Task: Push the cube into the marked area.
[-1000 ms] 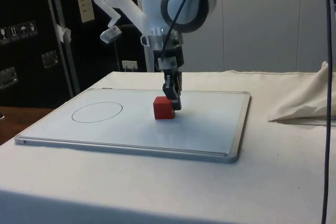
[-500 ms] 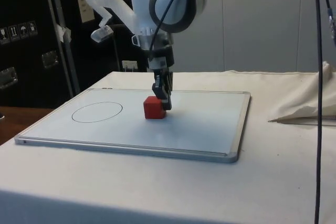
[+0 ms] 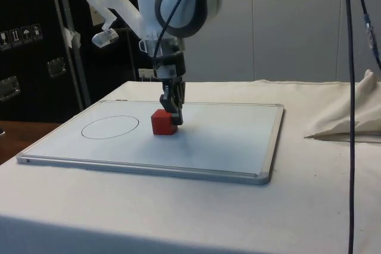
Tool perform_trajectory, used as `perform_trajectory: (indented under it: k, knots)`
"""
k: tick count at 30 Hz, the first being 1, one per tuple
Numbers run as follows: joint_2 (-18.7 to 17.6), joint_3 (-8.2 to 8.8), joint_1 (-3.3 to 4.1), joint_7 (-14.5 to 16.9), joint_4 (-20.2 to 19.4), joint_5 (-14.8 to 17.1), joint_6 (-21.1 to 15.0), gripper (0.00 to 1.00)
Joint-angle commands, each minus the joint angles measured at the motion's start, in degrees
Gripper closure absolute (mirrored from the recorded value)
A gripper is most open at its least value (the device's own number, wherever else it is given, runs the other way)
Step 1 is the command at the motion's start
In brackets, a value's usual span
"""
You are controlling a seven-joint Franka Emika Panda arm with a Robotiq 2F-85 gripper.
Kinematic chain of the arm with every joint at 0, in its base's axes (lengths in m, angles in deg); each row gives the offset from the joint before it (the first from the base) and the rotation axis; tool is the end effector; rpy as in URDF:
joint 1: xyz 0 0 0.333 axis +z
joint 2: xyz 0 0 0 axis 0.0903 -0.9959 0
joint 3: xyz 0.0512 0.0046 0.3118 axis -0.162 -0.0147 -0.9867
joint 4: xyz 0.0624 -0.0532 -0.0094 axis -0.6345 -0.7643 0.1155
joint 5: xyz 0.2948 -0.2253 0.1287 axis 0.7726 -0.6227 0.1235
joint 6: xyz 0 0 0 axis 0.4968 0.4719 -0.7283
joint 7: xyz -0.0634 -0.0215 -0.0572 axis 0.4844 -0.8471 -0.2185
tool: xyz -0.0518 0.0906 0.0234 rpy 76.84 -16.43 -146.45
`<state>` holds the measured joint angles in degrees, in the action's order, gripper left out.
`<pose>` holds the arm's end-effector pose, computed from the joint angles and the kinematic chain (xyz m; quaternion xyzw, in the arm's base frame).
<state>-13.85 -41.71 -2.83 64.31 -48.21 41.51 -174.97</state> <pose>0.5604 -0.0124 0.2016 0.9993 0.0348 -0.0145 0.0066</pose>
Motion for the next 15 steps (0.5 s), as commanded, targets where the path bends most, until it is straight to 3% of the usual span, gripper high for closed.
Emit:
perform_trajectory:
  k: [1, 9, 10, 11, 15]
  knots:
    - [-0.6, -0.52, -0.34, 0.5, 1.0, 0.8, 0.6, 1.00]
    - [-3.3, -0.57, -0.40, 0.5, 4.9, 1.4, 1.6, 1.00]
    - [-2.7, 0.00, 0.00, 0.0, 4.1, 0.5, 1.1, 1.00]
    - [-3.3, -0.57, -0.40, 0.5, 4.9, 1.4, 1.6, 1.00]
    - [-4.6, -0.57, -0.46, 0.6, 6.7, 2.2, 1.8, 1.00]
